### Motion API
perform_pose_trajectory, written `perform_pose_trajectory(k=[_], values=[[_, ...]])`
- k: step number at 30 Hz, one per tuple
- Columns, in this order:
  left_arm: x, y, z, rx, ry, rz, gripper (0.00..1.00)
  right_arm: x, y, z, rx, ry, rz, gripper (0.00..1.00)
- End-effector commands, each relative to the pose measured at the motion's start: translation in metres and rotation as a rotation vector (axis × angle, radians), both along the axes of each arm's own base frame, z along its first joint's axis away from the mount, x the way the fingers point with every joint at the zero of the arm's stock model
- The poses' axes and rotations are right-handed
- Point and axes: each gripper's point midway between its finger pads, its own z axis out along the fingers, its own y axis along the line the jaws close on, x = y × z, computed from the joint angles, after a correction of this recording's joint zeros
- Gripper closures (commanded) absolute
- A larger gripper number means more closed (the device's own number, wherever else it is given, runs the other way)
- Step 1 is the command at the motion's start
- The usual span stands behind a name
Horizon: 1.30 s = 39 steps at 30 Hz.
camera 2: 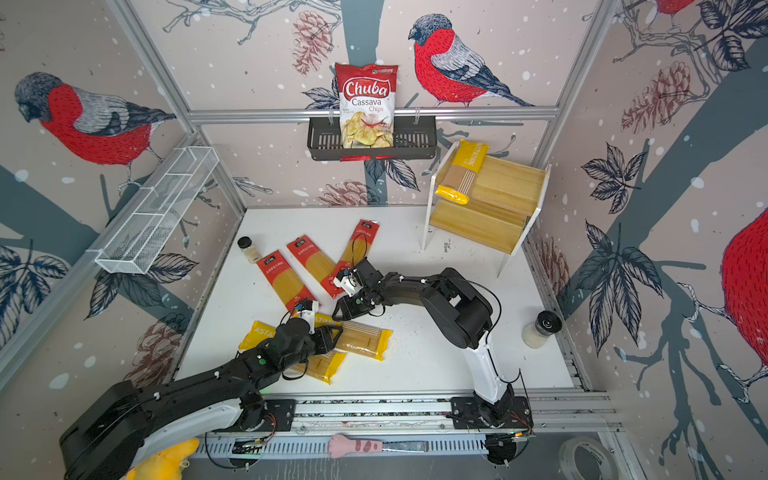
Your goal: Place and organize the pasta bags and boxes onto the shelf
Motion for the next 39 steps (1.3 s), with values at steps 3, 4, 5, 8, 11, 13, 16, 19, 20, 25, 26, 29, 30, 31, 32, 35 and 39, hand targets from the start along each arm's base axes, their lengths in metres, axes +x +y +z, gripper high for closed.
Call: perform_pose_trajectory(k=[3, 4, 5, 8, 11, 13, 16, 19, 20, 25, 26, 29, 30, 31, 32, 35, 39], values=[[0.001, 0.003, -0.002, -0.003, 0.0, 0.024, 0.55, -0.014, -0.009, -0.025, -0.063, 0.049, 0.032, 0.62], [0.002, 0.003, -0.002, -0.003, 0.0, 0.028, 0.55, -0.014, -0.009, -0.026, -0.064, 0.044, 0.035, 0.65], [0.002, 0.004, -0.002, -0.005, -0.003, 0.033, 0.55, -0.013, -0.008, -0.026, -0.063, 0.038, 0.04, 0.67], [0.003, 0.003, -0.001, -0.013, -0.007, 0.036, 0.56, -0.011, -0.008, -0.023, -0.065, -0.007, 0.054, 0.73], [0.004, 0.002, 0.002, -0.015, -0.013, 0.034, 0.56, -0.009, -0.009, -0.014, -0.056, -0.06, 0.065, 0.82], [0.007, 0.003, 0.006, -0.007, -0.022, 0.044, 0.57, -0.009, -0.008, -0.005, -0.037, -0.097, 0.072, 0.87], [0.013, 0.007, 0.023, -0.006, -0.066, 0.071, 0.58, -0.009, -0.007, 0.011, -0.007, -0.149, 0.083, 0.92], [0.021, 0.012, 0.05, 0.0, -0.14, 0.102, 0.58, -0.006, -0.009, 0.027, 0.019, -0.196, 0.084, 0.93], [0.023, 0.014, 0.058, 0.005, -0.161, 0.109, 0.58, -0.005, -0.009, 0.032, 0.026, -0.207, 0.082, 0.94], [0.03, 0.025, 0.09, 0.049, -0.248, 0.143, 0.58, 0.006, -0.013, 0.059, 0.073, -0.252, 0.038, 0.96], [0.031, 0.026, 0.095, 0.053, -0.259, 0.147, 0.58, 0.009, -0.013, 0.065, 0.089, -0.257, 0.026, 0.96], [0.034, 0.026, 0.108, 0.047, -0.286, 0.149, 0.58, 0.02, -0.018, 0.085, 0.143, -0.269, -0.026, 0.97], [0.034, 0.024, 0.113, 0.036, -0.294, 0.148, 0.58, 0.024, -0.02, 0.093, 0.168, -0.273, -0.047, 0.98], [0.035, 0.023, 0.119, 0.024, -0.304, 0.145, 0.58, 0.028, -0.022, 0.101, 0.194, -0.272, -0.068, 0.98], [0.036, 0.021, 0.123, 0.015, -0.311, 0.142, 0.57, 0.032, -0.023, 0.107, 0.214, -0.273, -0.086, 0.98], [0.039, 0.016, 0.13, 0.001, -0.329, 0.134, 0.57, 0.051, -0.031, 0.128, 0.287, -0.267, -0.183, 0.99], [0.045, 0.009, 0.131, -0.003, -0.34, 0.125, 0.57, 0.085, -0.042, 0.141, 0.366, -0.209, -0.36, 0.99]])
